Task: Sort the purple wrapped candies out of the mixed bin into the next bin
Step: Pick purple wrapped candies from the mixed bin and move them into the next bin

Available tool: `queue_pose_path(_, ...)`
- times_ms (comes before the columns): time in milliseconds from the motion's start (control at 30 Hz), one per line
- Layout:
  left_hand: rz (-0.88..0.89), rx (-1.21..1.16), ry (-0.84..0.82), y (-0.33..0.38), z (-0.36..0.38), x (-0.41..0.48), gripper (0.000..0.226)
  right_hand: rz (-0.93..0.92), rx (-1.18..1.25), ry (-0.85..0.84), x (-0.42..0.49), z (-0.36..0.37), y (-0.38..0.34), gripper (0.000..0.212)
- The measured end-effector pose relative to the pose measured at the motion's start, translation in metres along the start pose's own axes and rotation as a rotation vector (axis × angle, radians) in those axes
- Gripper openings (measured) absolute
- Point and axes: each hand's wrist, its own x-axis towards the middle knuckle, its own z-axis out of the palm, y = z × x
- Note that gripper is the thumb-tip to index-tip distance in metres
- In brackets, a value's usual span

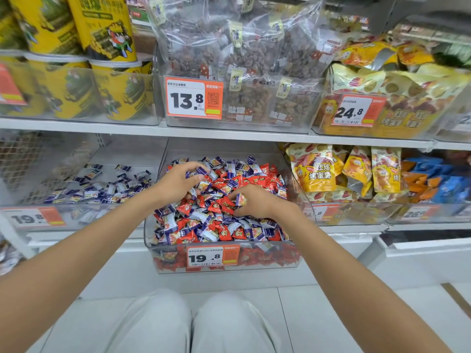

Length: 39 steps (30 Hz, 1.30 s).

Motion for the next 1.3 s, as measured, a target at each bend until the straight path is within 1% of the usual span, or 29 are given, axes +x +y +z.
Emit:
queue_pose_path(67, 0.027, 0.014, -0.030, -0.005, -0.005, -0.002, 0.029, 0.036, 0.116, 0.065, 0.000, -0.008, 0.005, 0.037)
queue_pose_path(100, 0.033, 0.014, -0.041, -0.006, -0.007, -0.003, 0.030, 0.051, 0.167, 0.104, -0.003, -0.013, 0.008, 0.036)
queue_pose_path(167, 0.020, -0.019, -0.060, -0.002, -0.007, -0.006, 0.024, 0.082, 0.231, 0.172, -0.011, -0.022, 0.014, 0.041)
queue_pose_path(233, -0.005, -0.066, -0.065, 0.001, -0.003, -0.008, 0.020, 0.123, 0.254, 0.199, -0.023, -0.032, 0.020, 0.054)
queue_pose_path(300, -0.009, -0.056, -0.070, 0.004, 0.002, -0.009, 0.019, 0.166, 0.228, 0.194, -0.039, -0.042, 0.026, 0.071)
queue_pose_path(367, -0.015, -0.044, -0.074, 0.005, 0.007, -0.010, 0.018, 0.189, 0.155, 0.174, -0.055, -0.046, 0.029, 0.082)
queue_pose_path(500, 0.020, -0.079, -0.088, 0.012, 0.013, -0.015, 0.017, 0.156, 0.015, 0.039, -0.077, -0.026, 0.023, 0.086)
queue_pose_path(600, 0.067, 0.018, -0.094, 0.010, 0.015, -0.017, 0.017, 0.128, -0.036, 0.014, -0.077, -0.015, 0.017, 0.076)
queue_pose_path(667, 0.101, 0.072, -0.105, 0.004, 0.015, -0.018, 0.013, 0.149, -0.009, 0.023, -0.073, -0.015, 0.016, 0.065)
queue_pose_path(700, 0.120, 0.091, -0.102, 0.003, 0.015, -0.019, 0.015, 0.154, 0.017, 0.045, -0.072, -0.016, 0.015, 0.060)
queue_pose_path(800, 0.152, 0.105, -0.072, 0.004, 0.009, -0.025, 0.019, 0.193, 0.191, 0.199, -0.071, -0.020, 0.018, 0.054)
queue_pose_path(867, 0.163, 0.105, -0.037, 0.005, 0.002, -0.028, 0.020, 0.206, 0.279, 0.286, -0.068, -0.022, 0.021, 0.044)
queue_pose_path(900, 0.168, 0.108, -0.023, 0.006, -0.002, -0.029, 0.021, 0.196, 0.326, 0.305, -0.067, -0.023, 0.021, 0.036)
queue_pose_path(1000, 0.170, 0.109, 0.013, 0.002, -0.014, -0.032, 0.020, 0.127, 0.477, 0.337, -0.060, -0.024, 0.013, 0.022)
queue_pose_path(1033, 0.167, 0.101, 0.028, 0.000, -0.018, -0.032, 0.020, 0.092, 0.510, 0.333, -0.059, -0.025, 0.006, 0.021)
queue_pose_path(1100, 0.162, 0.083, 0.059, -0.005, -0.027, -0.035, 0.020, 0.037, 0.528, 0.308, -0.056, -0.027, -0.005, 0.031)
queue_pose_path(1133, 0.159, 0.078, 0.075, -0.008, -0.032, -0.035, 0.020, 0.034, 0.508, 0.307, -0.052, -0.027, -0.010, 0.028)
queue_pose_path(1200, 0.151, 0.082, 0.094, -0.016, -0.041, -0.037, 0.019, 0.056, 0.467, 0.288, -0.042, -0.026, -0.017, 0.011)
queue_pose_path(1233, 0.153, 0.087, 0.094, -0.019, -0.044, -0.038, 0.017, 0.065, 0.462, 0.278, -0.038, -0.024, -0.021, 0.008)
queue_pose_path(1300, 0.157, 0.092, 0.086, -0.024, -0.047, -0.039, 0.015, 0.084, 0.476, 0.279, -0.027, -0.020, -0.028, 0.011)
